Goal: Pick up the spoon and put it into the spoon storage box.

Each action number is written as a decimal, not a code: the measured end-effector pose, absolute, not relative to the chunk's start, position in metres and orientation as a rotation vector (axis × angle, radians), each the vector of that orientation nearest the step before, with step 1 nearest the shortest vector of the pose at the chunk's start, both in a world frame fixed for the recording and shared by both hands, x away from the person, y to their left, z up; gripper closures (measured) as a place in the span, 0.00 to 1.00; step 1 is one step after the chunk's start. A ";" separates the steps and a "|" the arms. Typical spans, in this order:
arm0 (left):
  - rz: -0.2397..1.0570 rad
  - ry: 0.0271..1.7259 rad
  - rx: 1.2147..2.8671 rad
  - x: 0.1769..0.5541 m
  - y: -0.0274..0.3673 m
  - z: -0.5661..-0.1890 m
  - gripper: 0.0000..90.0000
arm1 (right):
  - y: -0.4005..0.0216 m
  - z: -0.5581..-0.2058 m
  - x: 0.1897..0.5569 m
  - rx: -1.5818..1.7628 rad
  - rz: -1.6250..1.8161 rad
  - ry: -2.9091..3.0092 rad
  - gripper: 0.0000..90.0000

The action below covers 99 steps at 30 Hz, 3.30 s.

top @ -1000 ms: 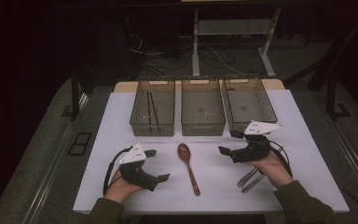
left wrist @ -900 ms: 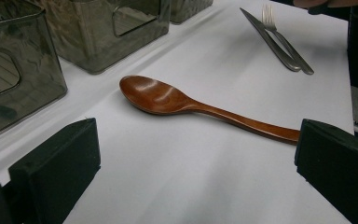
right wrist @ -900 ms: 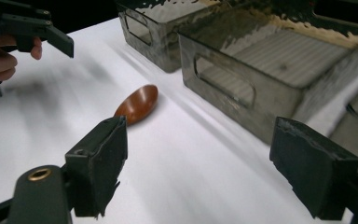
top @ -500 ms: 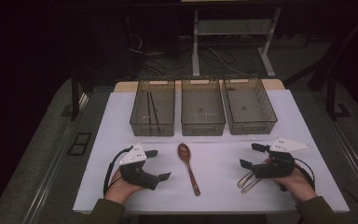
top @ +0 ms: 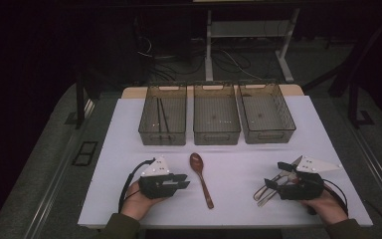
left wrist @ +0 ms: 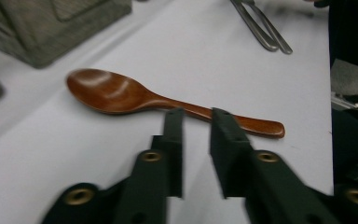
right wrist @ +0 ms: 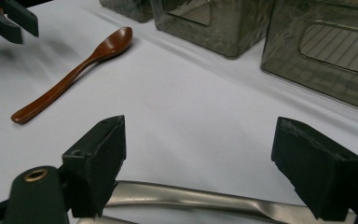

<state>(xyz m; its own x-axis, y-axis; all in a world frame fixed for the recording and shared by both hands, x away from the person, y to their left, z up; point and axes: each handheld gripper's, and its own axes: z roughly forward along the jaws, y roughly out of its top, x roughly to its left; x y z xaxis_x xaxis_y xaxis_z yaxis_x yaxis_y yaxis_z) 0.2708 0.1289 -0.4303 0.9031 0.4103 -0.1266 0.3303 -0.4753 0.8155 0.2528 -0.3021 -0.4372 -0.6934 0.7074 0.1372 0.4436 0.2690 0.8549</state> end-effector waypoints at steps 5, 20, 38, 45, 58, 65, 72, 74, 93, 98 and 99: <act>0.062 0.485 2.171 0.271 0.113 -0.435 0.99 | -0.297 -0.439 0.254 1.049 1.381 2.285 0.19; -0.007 0.382 2.283 0.269 0.079 -0.451 0.99 | -0.295 -0.440 0.256 1.036 1.376 2.301 0.19; 0.020 0.354 2.289 0.283 0.056 -0.452 0.99 | -0.294 -0.441 0.257 1.036 1.380 2.298 0.19; 0.027 0.357 2.286 0.293 0.046 -0.453 0.99 | -0.294 -0.441 0.257 1.036 1.379 2.297 0.19; 0.066 0.350 2.302 0.313 0.032 -0.452 0.99 | -0.294 -0.441 0.257 1.038 1.381 2.294 0.19; 0.084 0.390 2.288 0.326 0.023 -0.453 0.99 | -0.295 -0.441 0.257 1.043 1.381 2.293 0.19; 0.117 0.427 2.281 0.341 0.015 -0.453 0.99 | -0.296 -0.441 0.257 1.048 1.381 2.289 0.19; 0.124 0.432 2.281 0.344 0.013 -0.453 0.99 | -0.296 -0.441 0.257 1.045 1.384 2.284 0.19; 0.108 0.498 2.175 0.349 0.041 -0.425 0.86 | -0.298 -0.440 0.256 1.050 1.385 2.277 0.19; 0.126 0.560 2.163 0.354 0.063 -0.422 0.72 | -0.298 -0.440 0.256 1.043 1.386 2.276 0.19; 0.125 0.577 2.160 0.355 0.067 -0.423 0.69 | -0.298 -0.440 0.256 1.043 1.386 2.277 0.19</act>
